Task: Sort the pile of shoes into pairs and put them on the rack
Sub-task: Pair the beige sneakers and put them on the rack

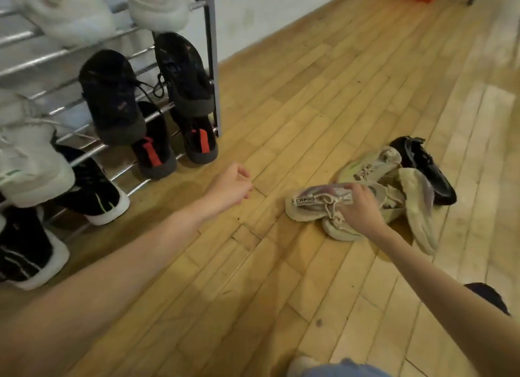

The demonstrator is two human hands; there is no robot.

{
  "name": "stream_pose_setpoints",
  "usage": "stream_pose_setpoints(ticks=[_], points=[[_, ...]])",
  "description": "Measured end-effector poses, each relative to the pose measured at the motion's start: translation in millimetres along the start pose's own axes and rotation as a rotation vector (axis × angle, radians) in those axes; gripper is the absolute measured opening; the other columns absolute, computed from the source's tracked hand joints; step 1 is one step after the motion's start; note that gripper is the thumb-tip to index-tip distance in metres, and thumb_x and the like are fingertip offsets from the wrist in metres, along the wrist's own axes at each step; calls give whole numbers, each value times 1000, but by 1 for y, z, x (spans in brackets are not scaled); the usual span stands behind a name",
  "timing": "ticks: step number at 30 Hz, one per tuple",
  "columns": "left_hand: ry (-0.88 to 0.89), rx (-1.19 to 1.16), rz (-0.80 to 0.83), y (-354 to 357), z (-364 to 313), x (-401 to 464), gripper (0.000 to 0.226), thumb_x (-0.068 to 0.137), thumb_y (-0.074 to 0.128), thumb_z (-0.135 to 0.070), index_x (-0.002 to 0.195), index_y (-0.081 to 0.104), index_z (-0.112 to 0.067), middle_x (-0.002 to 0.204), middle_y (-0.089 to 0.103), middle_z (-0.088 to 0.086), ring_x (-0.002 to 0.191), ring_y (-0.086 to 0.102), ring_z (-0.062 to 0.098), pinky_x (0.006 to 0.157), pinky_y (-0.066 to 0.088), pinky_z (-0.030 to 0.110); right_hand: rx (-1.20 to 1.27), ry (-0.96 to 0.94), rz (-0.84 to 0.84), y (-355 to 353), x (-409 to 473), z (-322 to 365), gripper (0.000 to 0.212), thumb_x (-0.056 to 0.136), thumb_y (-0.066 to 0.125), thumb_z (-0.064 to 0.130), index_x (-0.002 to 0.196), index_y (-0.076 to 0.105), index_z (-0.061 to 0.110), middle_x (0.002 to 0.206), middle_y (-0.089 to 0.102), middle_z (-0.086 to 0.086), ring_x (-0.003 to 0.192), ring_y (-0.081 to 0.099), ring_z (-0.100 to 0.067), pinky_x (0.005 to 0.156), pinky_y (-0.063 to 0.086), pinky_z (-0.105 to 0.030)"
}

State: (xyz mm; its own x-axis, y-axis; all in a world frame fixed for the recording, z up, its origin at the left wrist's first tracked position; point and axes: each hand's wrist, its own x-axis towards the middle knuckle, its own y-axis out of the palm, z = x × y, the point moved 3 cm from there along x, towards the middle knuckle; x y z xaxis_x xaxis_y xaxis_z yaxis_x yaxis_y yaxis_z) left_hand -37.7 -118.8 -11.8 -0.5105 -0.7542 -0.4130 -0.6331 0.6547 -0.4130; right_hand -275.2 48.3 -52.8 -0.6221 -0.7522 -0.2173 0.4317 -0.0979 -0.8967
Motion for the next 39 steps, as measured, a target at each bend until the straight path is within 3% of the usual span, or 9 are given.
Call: stream_pose_setpoints(ticks=[4, 9, 14, 17, 21, 25, 31, 35, 39], points=[[-9, 34, 71, 41, 20, 11, 16, 82, 56, -13, 95, 52, -21, 84, 66, 6, 91, 67, 31, 79, 54, 48, -104, 130, -124, 8, 16, -39, 59, 93, 53, 21, 144, 29, 5, 151, 24, -24, 142, 16, -39, 116, 19, -48], [19, 80, 92, 74, 40, 25, 17, 81, 56, -10, 95, 55, -20, 79, 66, 5, 76, 65, 20, 82, 53, 49, 10, 324, -271, 23, 33, -53, 63, 96, 48, 23, 148, 19, 3, 156, 4, -32, 146, 1, -43, 117, 10, -48], [4, 125, 110, 92, 50, 37, 17, 71, 57, -23, 87, 54, -23, 80, 66, 4, 74, 64, 24, 79, 54, 45, 334, 433, -502, 33, 37, -59, 64, 98, 49, 20, 150, 16, 3, 151, 24, -25, 137, 30, -39, 109, 31, -42], [-12, 111, 129, 100, 53, 41, 19, 63, 53, -31, 81, 52, -26, 79, 64, 3, 81, 63, 29, 81, 53, 48, 524, 506, -640, 24, 34, -64, 51, 98, 50, 19, 143, 33, 1, 141, 42, -18, 129, 43, -31, 103, 35, -31], [-17, 84, 108, 107, 54, 41, 37, 65, 59, -39, 97, 55, -20, 89, 61, -2, 90, 60, 27, 86, 52, 47, 710, 535, -663, 16, 23, -75, 28, 99, 49, 24, 106, 61, 0, 94, 58, -6, 89, 54, -17, 76, 38, -24], [-84, 14, 113, 111, 56, 40, 74, 70, 62, -57, 127, 46, -14, 120, 56, 5, 105, 57, 23, 95, 48, 44, 839, 484, -705, 25, 8, -78, 33, 99, 50, 25, 71, 54, 7, 68, 50, 2, 63, 42, -8, 67, 36, -29], [-160, -381, 267, 109, 48, 22, 52, 84, 61, -47, 122, 57, -12, 114, 68, 11, 86, 69, 26, 65, 56, 32, 1255, 487, -656, 23, -3, -72, 26, 95, 58, 23, 71, 61, 16, 79, 60, 1, 85, 56, -16, 77, 47, -32], [-174, -533, 418, 105, 40, 9, 56, 82, 68, -36, 121, 58, 3, 110, 68, 26, 73, 68, 33, 52, 56, 27, 1212, 390, -602, 18, -13, -74, 44, 93, 60, 33, 84, 58, -10, 81, 56, -6, 80, 51, -18, 73, 44, -35], [-148, -622, 347, 105, 32, 4, 47, 86, 65, -20, 120, 52, 9, 111, 65, 32, 74, 69, 36, 55, 58, 31, 1243, 450, -595, 16, -24, -87, 27, 94, 56, 42, 89, 67, 17, 82, 62, 4, 78, 56, -8, 72, 47, -26]])
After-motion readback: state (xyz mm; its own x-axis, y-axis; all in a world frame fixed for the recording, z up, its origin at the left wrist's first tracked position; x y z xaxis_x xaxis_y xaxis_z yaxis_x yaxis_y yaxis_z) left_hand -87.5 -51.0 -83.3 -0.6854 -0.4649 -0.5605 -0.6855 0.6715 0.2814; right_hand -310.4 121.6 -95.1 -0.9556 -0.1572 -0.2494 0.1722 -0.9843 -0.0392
